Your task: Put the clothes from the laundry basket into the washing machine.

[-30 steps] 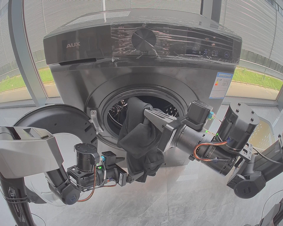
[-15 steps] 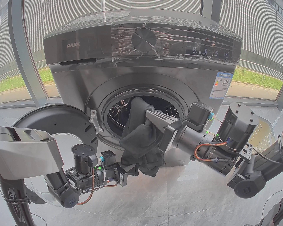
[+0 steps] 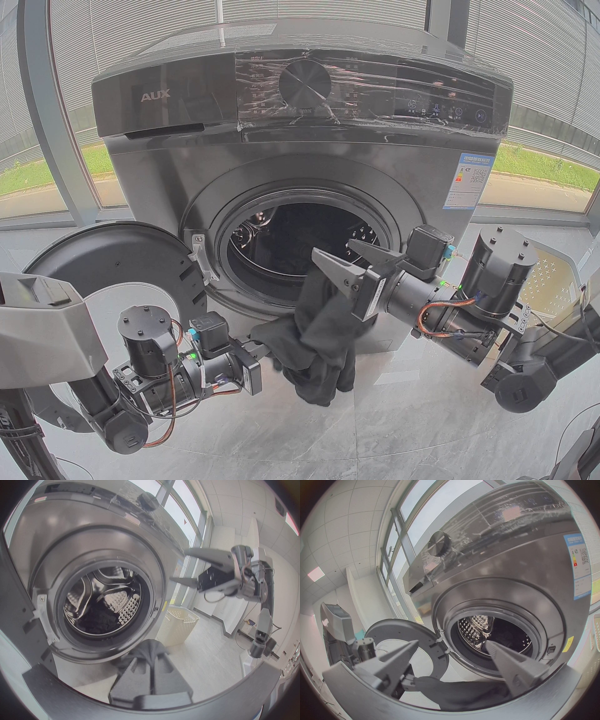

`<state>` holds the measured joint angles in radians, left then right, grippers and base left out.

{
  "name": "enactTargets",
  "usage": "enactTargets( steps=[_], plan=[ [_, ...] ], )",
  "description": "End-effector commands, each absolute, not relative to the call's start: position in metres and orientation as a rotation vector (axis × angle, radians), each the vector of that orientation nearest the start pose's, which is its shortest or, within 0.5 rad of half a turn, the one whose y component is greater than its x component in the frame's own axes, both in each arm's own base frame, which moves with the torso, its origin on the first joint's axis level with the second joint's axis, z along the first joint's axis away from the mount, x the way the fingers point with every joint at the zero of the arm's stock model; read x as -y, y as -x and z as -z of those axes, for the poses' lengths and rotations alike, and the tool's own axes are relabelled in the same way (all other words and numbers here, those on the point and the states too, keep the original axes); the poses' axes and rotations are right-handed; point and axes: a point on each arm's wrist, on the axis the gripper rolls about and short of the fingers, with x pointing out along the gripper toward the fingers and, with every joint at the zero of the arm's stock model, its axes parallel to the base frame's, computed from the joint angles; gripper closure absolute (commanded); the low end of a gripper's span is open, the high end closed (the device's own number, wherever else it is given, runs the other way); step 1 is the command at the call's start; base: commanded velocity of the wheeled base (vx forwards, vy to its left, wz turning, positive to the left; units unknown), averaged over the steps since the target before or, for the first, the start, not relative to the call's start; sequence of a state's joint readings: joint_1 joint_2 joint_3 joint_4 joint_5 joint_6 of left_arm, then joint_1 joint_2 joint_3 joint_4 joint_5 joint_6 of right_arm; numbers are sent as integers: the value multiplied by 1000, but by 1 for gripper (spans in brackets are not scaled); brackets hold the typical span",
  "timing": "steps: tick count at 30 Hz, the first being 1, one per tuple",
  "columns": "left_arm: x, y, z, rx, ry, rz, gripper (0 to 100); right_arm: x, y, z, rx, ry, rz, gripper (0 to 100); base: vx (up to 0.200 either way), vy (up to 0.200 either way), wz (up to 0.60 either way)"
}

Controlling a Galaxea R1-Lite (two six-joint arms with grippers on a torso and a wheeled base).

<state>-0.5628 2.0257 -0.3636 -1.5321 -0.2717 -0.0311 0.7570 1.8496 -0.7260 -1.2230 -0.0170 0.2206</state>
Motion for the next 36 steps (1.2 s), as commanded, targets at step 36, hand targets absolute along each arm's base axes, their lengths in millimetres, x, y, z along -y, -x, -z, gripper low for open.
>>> enactTargets(
  steps=[36],
  plan=[
    [188, -277, -147, 183, 117, 650, 100, -220, -236, -56, -292, 9, -771, 0, 0, 0, 0]
  ],
)
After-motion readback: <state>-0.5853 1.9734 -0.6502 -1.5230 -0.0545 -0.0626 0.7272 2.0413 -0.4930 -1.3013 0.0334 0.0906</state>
